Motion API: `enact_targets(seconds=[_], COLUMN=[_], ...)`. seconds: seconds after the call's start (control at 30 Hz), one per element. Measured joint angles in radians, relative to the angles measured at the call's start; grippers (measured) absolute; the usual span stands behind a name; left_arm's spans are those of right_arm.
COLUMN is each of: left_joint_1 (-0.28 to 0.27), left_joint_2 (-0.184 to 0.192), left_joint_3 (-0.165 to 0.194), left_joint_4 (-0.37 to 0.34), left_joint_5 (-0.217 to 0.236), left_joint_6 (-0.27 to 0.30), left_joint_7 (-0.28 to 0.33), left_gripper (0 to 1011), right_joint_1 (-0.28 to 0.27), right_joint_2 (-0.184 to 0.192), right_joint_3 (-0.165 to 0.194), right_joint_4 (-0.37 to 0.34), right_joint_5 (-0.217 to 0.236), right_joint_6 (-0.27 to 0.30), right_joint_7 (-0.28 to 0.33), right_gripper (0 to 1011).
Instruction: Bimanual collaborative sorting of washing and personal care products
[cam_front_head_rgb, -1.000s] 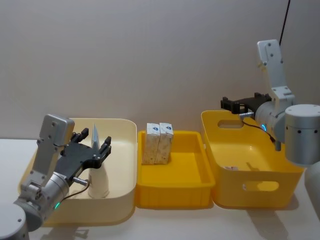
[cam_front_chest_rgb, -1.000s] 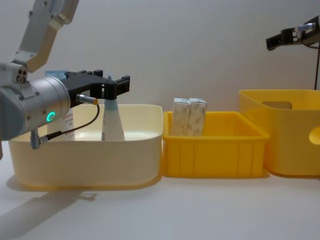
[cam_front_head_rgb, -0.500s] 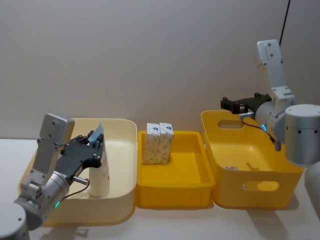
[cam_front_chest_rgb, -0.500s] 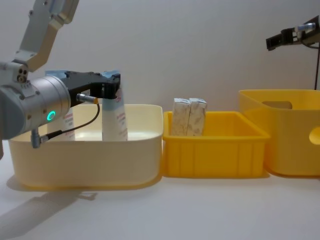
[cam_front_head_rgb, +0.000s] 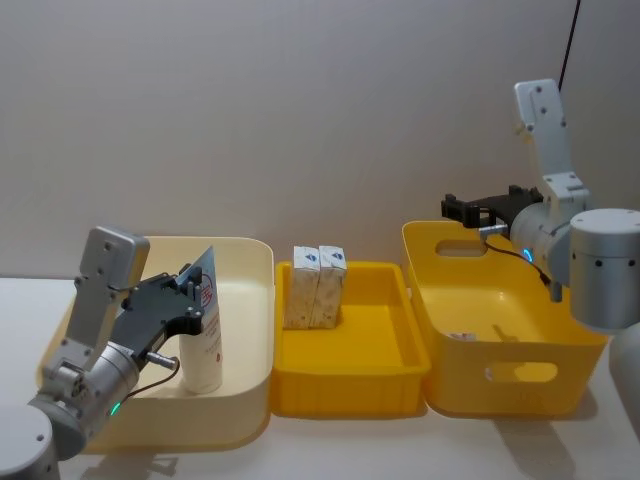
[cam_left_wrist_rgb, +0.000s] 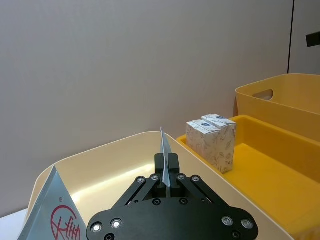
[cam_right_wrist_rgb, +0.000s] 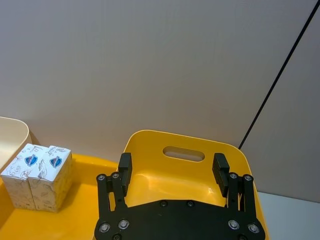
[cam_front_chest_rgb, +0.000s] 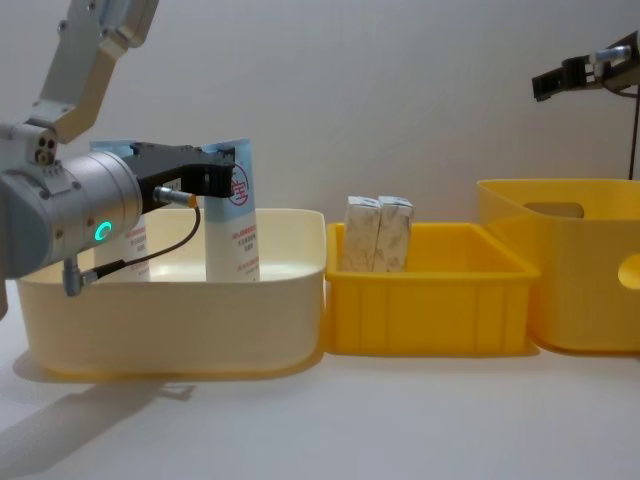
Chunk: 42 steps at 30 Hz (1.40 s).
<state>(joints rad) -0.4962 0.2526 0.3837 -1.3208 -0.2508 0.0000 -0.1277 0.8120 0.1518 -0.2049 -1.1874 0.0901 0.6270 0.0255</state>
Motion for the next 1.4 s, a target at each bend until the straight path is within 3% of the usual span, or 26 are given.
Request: enact_targets(seconds=[1.4], left_joint_1=[0.000], left_joint_2=[0.001], left_joint_3=[-0.001], left_joint_4=[0.000], left_joint_5=[0.002], left_joint_6=[-0.001], left_joint_7=[0.000], left_gripper=[34], right_joint_1=[0.000], right_joint_2=[0.000], right_joint_3=[0.000], right_joint_4=[0.000], right_joint_5=[0.000], right_joint_6=[0.000], right_joint_7=[0.000], right_gripper=[1001])
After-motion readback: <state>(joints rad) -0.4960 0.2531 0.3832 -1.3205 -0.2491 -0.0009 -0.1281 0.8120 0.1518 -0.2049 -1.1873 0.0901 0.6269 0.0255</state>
